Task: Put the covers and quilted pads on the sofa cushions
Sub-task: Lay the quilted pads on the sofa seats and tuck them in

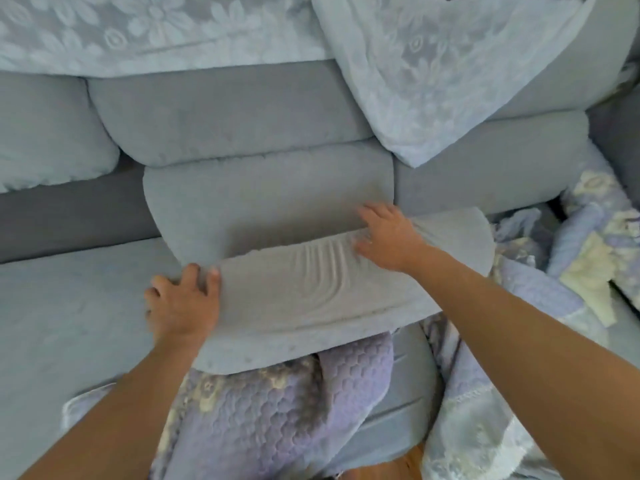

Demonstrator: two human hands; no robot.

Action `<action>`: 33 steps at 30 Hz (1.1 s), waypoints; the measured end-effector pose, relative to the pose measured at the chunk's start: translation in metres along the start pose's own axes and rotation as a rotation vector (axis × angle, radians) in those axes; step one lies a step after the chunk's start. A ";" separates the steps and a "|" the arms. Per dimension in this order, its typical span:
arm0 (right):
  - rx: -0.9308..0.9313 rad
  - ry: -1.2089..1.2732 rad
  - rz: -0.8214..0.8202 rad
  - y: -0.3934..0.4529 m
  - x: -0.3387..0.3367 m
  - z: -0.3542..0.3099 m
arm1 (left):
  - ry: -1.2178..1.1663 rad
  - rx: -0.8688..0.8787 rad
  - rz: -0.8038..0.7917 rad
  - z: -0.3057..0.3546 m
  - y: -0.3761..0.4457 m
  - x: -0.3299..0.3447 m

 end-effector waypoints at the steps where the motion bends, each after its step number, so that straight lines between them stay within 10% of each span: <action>1: -0.057 -0.086 -0.144 0.000 0.005 0.001 | -0.003 0.016 0.031 -0.014 -0.019 0.005; 5: -0.120 -0.223 -0.514 -0.041 0.029 0.010 | -0.175 -0.012 0.039 -0.043 -0.072 0.008; 12: -0.065 -0.222 -0.146 -0.137 0.069 0.029 | -0.834 -0.298 -0.205 -0.047 -0.130 0.014; 20: -0.068 -0.185 0.105 -0.162 -0.021 0.032 | -1.127 -0.352 -0.002 -0.027 -0.136 -0.039; 27: 0.241 -0.044 0.411 -0.276 -0.132 0.165 | -1.218 -0.101 0.028 0.188 -0.190 -0.070; 33: 0.849 0.090 0.622 -0.435 -0.189 0.368 | -0.859 0.402 -0.410 0.412 -0.306 -0.010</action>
Point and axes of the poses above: each hand's wrist, its own y-axis towards the middle knuckle, its own x-axis out of the palm, z = x × y, the point moved 3 cm from there along y, towards the middle knuckle, and after that the axes turned 1 degree about z, right-handed, at the moved point
